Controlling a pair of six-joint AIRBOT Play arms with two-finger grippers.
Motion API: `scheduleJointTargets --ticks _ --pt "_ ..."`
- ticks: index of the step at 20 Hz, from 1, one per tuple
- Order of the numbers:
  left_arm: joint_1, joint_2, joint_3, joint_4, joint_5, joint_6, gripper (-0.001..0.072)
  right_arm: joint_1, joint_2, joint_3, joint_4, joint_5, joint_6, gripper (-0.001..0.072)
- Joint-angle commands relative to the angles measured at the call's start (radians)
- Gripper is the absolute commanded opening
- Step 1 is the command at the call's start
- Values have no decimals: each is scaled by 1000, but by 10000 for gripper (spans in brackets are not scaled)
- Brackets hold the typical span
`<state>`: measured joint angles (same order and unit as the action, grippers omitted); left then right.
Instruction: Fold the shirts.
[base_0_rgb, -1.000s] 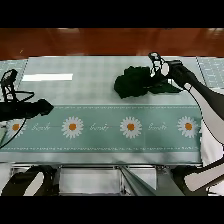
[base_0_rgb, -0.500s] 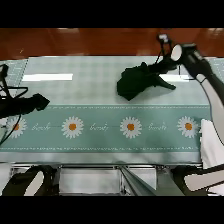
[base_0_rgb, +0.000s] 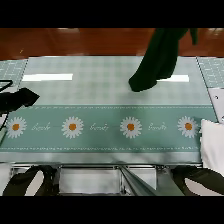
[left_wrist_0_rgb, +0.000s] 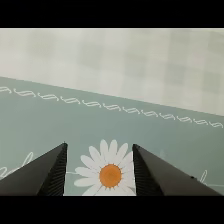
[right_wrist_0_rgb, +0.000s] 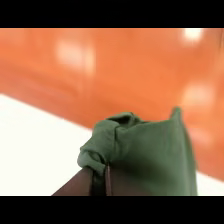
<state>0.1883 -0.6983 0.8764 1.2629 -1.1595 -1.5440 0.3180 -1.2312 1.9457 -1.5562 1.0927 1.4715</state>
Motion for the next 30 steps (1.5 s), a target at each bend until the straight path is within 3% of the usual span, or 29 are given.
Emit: scheduleJointTargets --ticks 1,7,10,14,18,21,22,23,28,30 --pt "5 14 7 -6 -32 14 505 96 110 71 1 8 -14 27" --pt "5 14 7 -7 -40 13 505 285 140 71 6 72 -6 27" --pt "5 14 7 -7 -39 13 505 385 71 29 32 159 10 27" --pt "5 13 6 13 -27 14 505 484 -69 -108 102 162 10 27" --pt "4 13 5 66 -5 13 505 488 -214 -315 217 -85 68 26" --pt "2 10 4 24 -16 13 505 488 -335 -364 233 -119 169 29" --pt "2 8 4 5 -21 14 505 488 -367 -364 269 -99 169 129" --pt "2 2 4 -15 -20 14 505 481 -381 -364 288 -82 153 390" --pt "-32 -66 4 -26 -32 13 505 245 -232 -337 276 109 100 409" --pt "-19 -111 4 -27 -90 13 504 71 -116 -369 177 238 108 408"
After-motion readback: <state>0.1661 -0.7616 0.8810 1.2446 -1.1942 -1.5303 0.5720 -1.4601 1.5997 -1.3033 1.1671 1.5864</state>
